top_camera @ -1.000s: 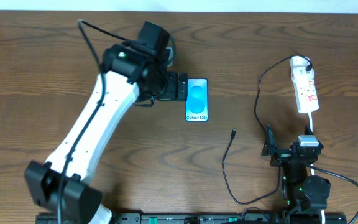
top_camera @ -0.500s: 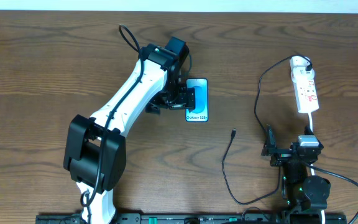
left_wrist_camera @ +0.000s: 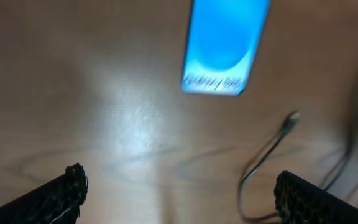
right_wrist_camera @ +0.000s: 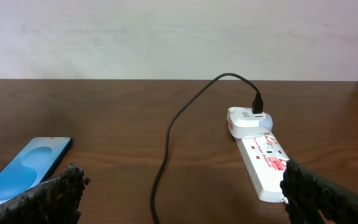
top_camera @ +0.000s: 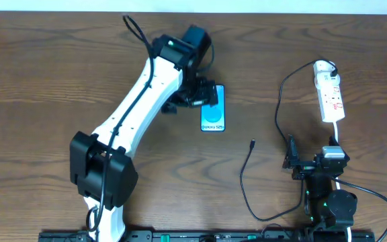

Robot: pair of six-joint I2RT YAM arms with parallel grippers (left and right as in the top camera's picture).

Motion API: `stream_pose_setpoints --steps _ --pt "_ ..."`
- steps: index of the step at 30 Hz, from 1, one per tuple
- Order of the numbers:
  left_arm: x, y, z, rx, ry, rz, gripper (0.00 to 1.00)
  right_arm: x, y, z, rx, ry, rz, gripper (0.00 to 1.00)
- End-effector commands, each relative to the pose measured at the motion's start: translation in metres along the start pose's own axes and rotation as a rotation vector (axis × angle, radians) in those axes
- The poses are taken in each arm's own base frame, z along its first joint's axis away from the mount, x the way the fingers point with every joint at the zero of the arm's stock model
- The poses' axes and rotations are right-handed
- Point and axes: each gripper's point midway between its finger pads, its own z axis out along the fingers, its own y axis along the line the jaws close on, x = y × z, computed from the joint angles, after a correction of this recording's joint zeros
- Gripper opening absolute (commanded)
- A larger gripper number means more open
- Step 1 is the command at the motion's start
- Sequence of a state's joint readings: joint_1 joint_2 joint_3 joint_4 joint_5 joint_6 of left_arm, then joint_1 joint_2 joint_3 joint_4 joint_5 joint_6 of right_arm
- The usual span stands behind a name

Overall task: Plug charger to phone and switch on socket
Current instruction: 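Lower the open left gripper around the phone's sides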

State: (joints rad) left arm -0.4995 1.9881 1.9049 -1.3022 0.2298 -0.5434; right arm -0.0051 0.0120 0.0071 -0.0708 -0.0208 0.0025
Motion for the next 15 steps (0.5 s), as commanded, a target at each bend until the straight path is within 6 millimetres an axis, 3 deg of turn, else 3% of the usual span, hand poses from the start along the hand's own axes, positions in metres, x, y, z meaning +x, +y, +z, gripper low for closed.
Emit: stream_pose_setpoints --steps 1,6,10,15 --pt "-0.017 -0.008 -0.004 0.000 -0.065 -0.025 0.98 0.001 0.000 0.000 0.001 0.001 -0.012 0.99" --pt "-0.042 -0.036 0.010 0.065 -0.156 -0.039 0.98 0.001 0.000 0.000 0.001 0.001 -0.012 0.99" --pt "-0.062 -0.034 0.019 0.007 -0.249 -0.082 0.98 0.001 0.000 0.000 0.000 0.001 -0.012 0.99" --pt "-0.063 -0.029 0.059 -0.074 -0.206 -0.025 0.98 0.001 0.000 0.000 0.001 0.001 -0.012 0.99"
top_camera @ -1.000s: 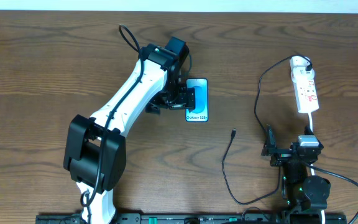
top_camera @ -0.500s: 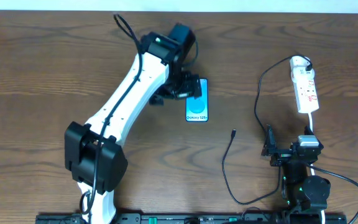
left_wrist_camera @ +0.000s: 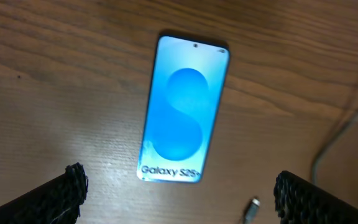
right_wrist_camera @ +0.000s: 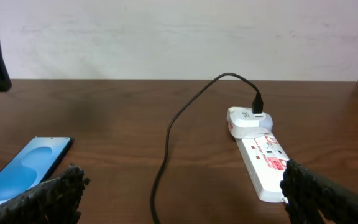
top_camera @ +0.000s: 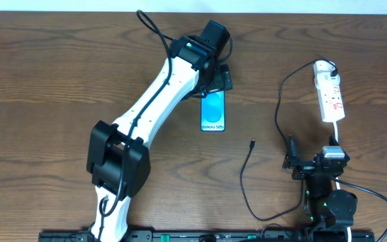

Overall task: Plug charger to phone and switch on socket
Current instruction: 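Lower the open left gripper around the phone's sides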

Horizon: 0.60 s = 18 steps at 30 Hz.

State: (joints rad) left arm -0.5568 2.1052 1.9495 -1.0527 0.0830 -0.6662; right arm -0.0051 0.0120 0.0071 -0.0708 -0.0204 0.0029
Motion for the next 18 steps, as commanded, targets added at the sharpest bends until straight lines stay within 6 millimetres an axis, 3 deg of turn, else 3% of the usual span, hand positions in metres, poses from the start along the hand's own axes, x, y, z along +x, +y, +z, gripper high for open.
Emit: stream_pose_setpoints --steps 1,5,8,18 --pt "0.003 0.007 0.033 -0.078 0.025 0.063 0.98 0.001 0.001 0.000 0.000 0.001 -0.012 0.99" --pt "0.017 0.007 0.067 -0.111 0.090 0.167 0.98 0.001 0.000 0.000 0.000 0.001 -0.012 0.99" --pt "0.021 0.008 0.080 -0.124 0.105 0.156 0.98 0.001 0.001 0.000 0.000 0.001 -0.012 0.99" --pt "0.024 -0.006 0.090 -0.063 0.118 0.147 0.98 0.001 0.001 0.000 0.000 0.001 -0.012 0.99"
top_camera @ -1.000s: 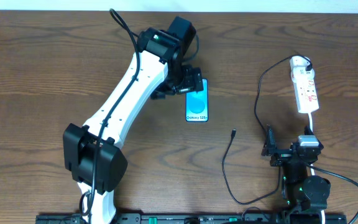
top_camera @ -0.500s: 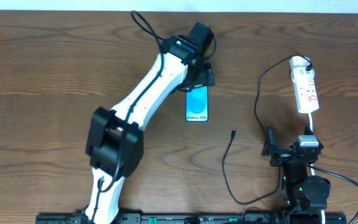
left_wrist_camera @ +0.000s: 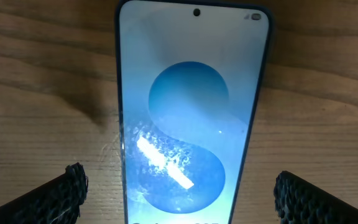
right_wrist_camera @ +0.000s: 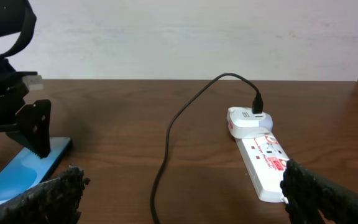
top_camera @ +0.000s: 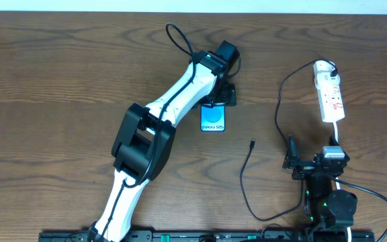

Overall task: Plug charger to phone and switch on socket
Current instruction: 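Lower the open left gripper around the phone's sides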

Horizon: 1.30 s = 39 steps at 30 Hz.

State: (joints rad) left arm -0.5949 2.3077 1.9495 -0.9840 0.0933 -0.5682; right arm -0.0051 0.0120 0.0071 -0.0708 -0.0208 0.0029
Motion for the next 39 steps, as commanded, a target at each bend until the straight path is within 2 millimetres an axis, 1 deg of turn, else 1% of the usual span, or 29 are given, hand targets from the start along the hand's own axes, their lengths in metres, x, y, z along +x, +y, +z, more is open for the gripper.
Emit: stream_pose_setpoints --steps 1,3,12,15,19,22,29,39 --pt "0.000 -0.002 0.002 0.003 0.000 0.016 0.98 0.001 0.000 0.000 0.001 0.001 -0.012 0.99" --pt "-0.001 0.001 0.008 -0.009 -0.010 0.017 0.98 0.001 0.000 0.000 0.000 0.001 -0.012 0.99" --pt "-0.006 -0.002 0.008 -0.002 -0.032 0.019 0.98 0.001 0.000 0.000 0.001 0.001 -0.012 0.99" --pt "-0.007 0.000 0.008 -0.035 -0.053 0.028 0.98 0.001 0.000 0.000 0.001 0.001 -0.012 0.99" --pt "-0.003 -0.005 0.008 -0.053 -0.068 0.050 0.98 0.001 0.000 0.000 0.000 0.001 -0.012 0.99" --pt "-0.004 -0.005 0.007 -0.087 -0.099 0.064 0.98 0.001 0.000 0.000 0.001 0.001 -0.012 0.99" --pt "-0.008 0.000 0.007 -0.100 -0.108 0.051 0.98 0.001 0.000 0.000 0.001 0.001 -0.012 0.99" --pt "-0.012 -0.001 0.007 -0.094 -0.127 0.021 0.98 0.001 0.000 0.000 0.001 0.001 -0.012 0.99"
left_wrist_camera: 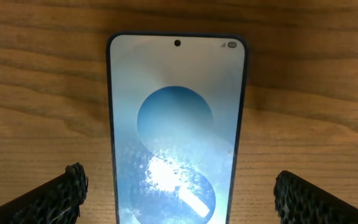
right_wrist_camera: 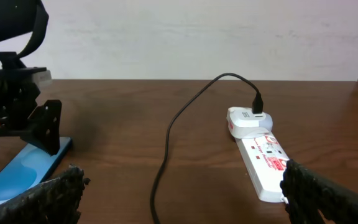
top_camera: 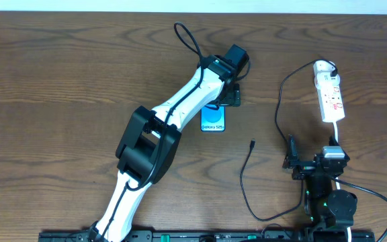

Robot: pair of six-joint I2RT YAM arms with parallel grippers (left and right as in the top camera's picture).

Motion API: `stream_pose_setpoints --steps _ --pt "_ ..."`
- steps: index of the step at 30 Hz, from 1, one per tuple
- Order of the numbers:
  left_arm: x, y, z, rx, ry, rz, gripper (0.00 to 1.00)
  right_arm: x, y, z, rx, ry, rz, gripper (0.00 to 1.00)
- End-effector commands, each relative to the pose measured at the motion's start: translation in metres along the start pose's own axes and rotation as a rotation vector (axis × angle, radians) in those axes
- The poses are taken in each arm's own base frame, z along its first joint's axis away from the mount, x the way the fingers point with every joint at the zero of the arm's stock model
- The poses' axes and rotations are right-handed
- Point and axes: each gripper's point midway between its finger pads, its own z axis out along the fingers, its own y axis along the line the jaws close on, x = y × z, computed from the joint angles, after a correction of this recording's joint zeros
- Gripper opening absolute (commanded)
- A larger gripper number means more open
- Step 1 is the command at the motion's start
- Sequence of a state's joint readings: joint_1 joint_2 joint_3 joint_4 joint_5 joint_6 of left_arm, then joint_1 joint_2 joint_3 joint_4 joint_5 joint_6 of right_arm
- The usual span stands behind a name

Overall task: Plug charger to phone and switch on socket
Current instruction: 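Lower the open left gripper around the phone's sides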

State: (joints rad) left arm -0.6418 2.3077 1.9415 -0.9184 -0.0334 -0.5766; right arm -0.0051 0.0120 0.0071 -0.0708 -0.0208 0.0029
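The phone (top_camera: 212, 119) lies flat at mid-table, its blue screen lit and facing up; it fills the left wrist view (left_wrist_camera: 176, 124). My left gripper (top_camera: 225, 95) hangs open just over the phone's far end, a finger on either side (left_wrist_camera: 182, 190). The black charger cable (top_camera: 279, 107) runs from a white adapter (top_camera: 323, 67) in the white power strip (top_camera: 330, 94) to a loose plug end (top_camera: 252, 143) right of the phone. My right gripper (right_wrist_camera: 182, 186) is open and empty, near the front edge, facing the strip (right_wrist_camera: 265, 160).
The cable (right_wrist_camera: 166, 149) loops across the wood between the phone (right_wrist_camera: 17, 171) and the strip. My left arm reaches diagonally from the front left to the phone. A pale wall bounds the table's far edge.
My left gripper has shifted slightly towards the phone's far end, so the whole top edge shows in its view. The phone, cable and right arm have not moved.
My left gripper was open just left of the phone. Then it stood higher beyond the phone's far end, with the whole phone in view. Then it was low over the screen, and now sits over the top end. The right arm stayed still throughout.
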Motion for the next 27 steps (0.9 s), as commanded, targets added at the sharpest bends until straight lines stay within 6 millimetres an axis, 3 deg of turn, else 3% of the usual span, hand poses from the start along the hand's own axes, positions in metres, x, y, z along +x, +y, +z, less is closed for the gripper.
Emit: stream_pose_setpoints --steps 1,18,27 --pt "-0.002 0.008 0.007 -0.034 -0.009 -0.016 0.98 0.001 0.000 0.000 0.001 0.001 -0.012 0.99" --pt "-0.001 0.009 0.011 -0.034 -0.009 -0.016 0.98 0.001 0.000 0.000 0.000 0.001 -0.012 0.99" --pt "0.011 0.016 0.038 -0.074 0.045 -0.011 0.98 0.001 0.000 0.000 0.000 0.001 -0.012 0.99"
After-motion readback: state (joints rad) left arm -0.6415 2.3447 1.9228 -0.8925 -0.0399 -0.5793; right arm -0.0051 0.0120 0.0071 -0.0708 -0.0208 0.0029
